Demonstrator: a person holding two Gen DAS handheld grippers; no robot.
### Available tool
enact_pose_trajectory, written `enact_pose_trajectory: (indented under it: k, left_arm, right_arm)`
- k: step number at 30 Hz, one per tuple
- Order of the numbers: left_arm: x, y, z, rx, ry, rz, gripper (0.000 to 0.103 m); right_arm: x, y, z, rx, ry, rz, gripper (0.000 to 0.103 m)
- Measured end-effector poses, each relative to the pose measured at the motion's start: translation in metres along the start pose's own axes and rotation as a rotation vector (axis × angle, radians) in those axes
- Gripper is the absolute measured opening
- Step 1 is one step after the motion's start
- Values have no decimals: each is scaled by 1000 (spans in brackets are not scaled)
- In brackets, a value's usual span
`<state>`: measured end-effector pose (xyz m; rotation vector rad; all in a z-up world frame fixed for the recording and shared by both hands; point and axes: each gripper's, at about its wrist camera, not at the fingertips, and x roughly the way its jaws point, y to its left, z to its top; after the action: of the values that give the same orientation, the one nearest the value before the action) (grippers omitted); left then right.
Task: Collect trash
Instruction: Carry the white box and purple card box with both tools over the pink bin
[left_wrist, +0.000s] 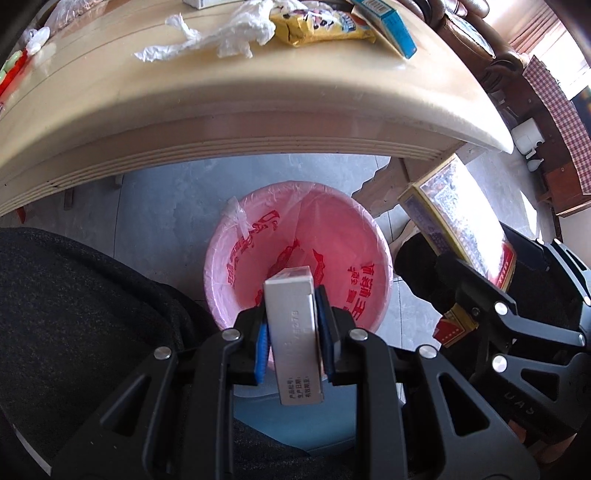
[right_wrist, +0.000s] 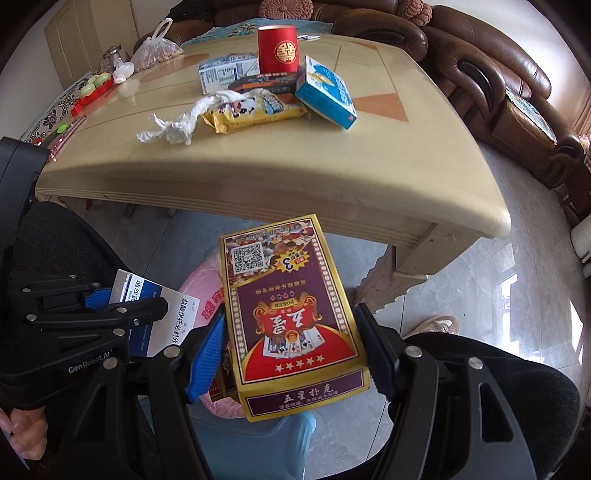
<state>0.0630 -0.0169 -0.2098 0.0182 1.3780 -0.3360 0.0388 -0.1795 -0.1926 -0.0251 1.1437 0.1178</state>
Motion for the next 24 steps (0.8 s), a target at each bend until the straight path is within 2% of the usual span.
enact_pose_trajectory:
  k: [12, 24]
  left_arm:
    - [62, 14, 5, -44, 132, -1, 23]
    - [105, 23, 17, -90, 215, -26, 23]
  right_arm:
    - [62, 0, -10, 30, 112, 0, 66]
    - [114, -6, -13, 37, 219, -7, 66]
